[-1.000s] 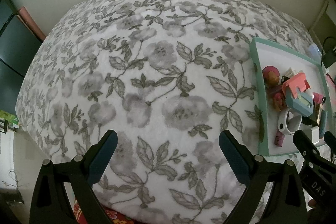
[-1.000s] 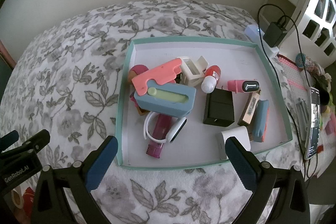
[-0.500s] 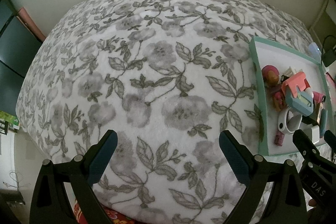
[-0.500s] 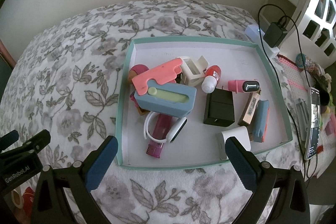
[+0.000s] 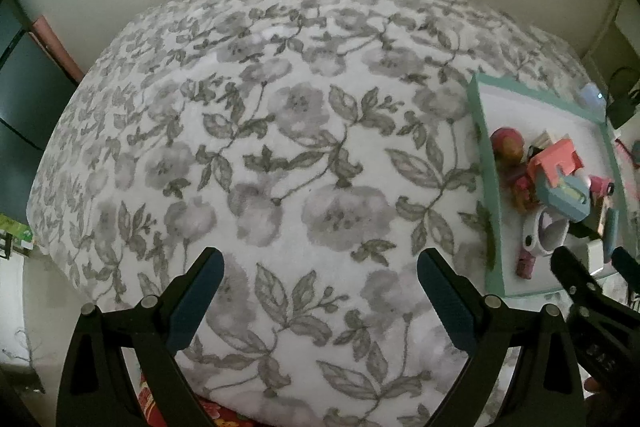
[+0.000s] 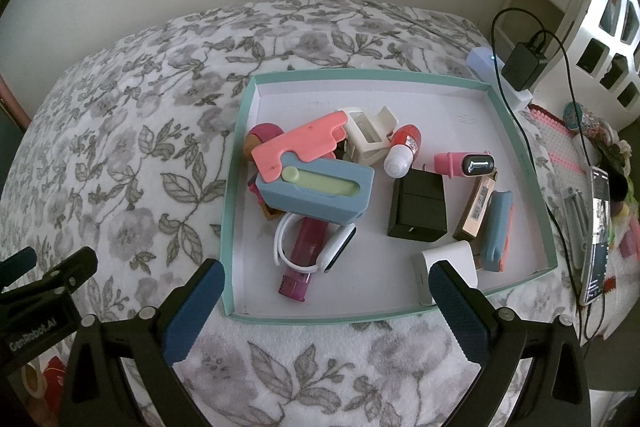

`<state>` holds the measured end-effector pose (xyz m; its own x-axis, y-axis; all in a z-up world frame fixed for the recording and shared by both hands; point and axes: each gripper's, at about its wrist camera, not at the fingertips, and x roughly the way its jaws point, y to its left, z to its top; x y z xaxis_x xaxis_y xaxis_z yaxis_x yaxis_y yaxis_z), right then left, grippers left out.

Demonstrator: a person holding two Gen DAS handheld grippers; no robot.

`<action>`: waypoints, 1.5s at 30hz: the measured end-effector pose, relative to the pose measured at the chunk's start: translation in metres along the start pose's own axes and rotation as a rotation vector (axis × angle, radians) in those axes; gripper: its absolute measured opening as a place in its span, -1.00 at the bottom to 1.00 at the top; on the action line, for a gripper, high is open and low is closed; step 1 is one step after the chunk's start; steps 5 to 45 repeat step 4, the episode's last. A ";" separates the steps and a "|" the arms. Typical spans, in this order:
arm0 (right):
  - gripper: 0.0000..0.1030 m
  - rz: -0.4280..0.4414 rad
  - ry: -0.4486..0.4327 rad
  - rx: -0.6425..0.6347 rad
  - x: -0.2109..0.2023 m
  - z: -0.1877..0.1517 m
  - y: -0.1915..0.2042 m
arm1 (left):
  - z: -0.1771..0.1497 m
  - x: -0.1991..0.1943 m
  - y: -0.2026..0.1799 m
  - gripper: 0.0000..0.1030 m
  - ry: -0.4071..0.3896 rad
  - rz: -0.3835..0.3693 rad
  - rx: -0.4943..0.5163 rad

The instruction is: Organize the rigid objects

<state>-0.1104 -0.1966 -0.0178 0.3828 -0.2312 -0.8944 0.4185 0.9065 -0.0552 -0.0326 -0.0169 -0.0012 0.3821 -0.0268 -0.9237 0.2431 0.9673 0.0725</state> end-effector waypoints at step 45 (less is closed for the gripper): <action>1.00 0.000 0.000 0.000 0.000 0.000 0.000 | 0.000 -0.003 -0.002 0.89 -0.016 -0.002 0.007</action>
